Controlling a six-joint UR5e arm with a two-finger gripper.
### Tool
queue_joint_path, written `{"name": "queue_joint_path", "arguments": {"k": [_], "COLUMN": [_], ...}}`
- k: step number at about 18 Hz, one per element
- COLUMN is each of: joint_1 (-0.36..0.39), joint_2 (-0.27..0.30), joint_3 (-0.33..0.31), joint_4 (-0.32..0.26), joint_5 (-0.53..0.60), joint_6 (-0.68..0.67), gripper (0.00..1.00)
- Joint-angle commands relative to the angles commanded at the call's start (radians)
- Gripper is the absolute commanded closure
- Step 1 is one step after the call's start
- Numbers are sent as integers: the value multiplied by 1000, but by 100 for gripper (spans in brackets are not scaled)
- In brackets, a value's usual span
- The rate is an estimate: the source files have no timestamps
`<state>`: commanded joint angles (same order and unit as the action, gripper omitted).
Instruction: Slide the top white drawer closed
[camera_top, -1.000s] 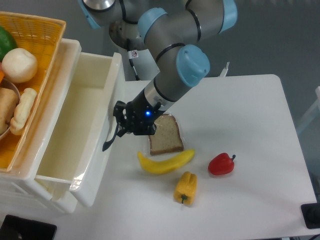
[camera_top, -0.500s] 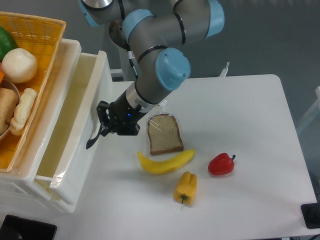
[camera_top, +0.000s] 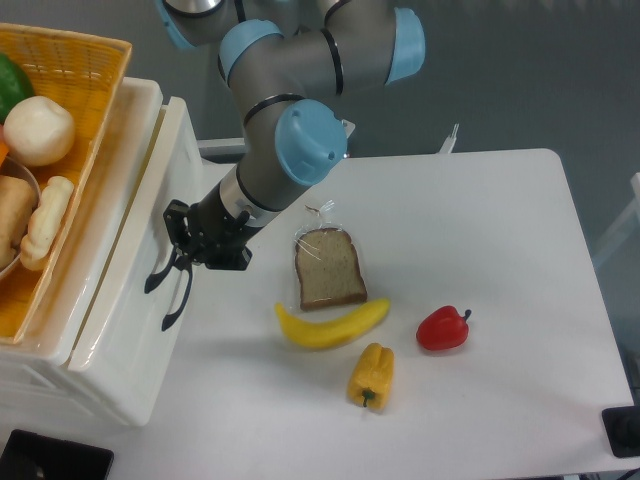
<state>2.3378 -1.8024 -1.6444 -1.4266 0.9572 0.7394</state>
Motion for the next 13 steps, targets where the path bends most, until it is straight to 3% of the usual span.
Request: {"name": "queue_joint_path", "arguments": {"k": [7,10,12,13], "joint_1": [-12,1,20,43], "joint_2": [-2,-3,-3,-2], "joint_3": [0,0,3,11], "joint_4": [2,3,6,6], "joint_5": [2,2,5,5], "joint_6": [-14,-5,-2,9], "gripper": [100,83,51,26]}}
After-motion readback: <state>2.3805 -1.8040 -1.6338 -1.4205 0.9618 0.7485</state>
